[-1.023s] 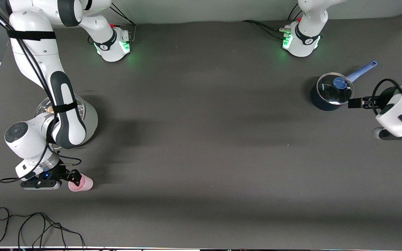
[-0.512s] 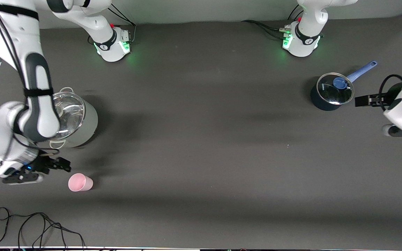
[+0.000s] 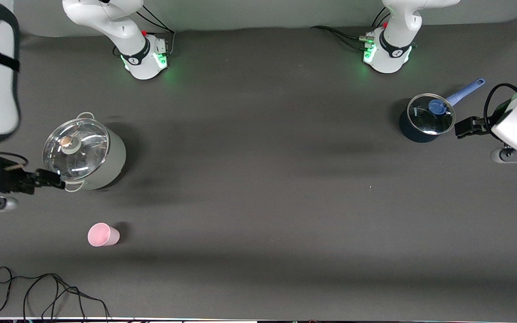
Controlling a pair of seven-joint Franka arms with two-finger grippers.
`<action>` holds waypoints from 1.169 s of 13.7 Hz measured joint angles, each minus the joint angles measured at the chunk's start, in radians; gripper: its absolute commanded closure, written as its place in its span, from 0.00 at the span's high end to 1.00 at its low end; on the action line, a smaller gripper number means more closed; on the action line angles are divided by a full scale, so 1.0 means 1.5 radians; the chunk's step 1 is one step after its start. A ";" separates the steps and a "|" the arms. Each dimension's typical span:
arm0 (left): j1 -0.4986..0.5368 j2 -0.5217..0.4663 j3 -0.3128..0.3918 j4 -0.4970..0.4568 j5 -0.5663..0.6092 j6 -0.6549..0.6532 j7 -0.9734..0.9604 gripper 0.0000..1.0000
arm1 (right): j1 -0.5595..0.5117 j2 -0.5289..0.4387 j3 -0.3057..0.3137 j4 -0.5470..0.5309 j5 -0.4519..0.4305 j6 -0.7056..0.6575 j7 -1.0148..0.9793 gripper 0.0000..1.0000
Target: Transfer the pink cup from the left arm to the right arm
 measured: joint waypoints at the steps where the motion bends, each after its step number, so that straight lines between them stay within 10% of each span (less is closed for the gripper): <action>1: 0.002 -0.016 0.002 -0.024 0.000 0.018 0.017 1.00 | 0.001 -0.004 0.001 0.026 -0.001 -0.044 0.015 1.00; 7: 0.021 -0.039 0.008 -0.068 -0.009 0.076 0.075 1.00 | 0.023 -0.069 0.002 0.065 -0.021 -0.178 0.033 1.00; 16: 0.025 -0.038 0.008 -0.096 -0.065 0.130 0.081 1.00 | 0.033 -0.074 0.002 0.026 -0.064 -0.124 0.032 1.00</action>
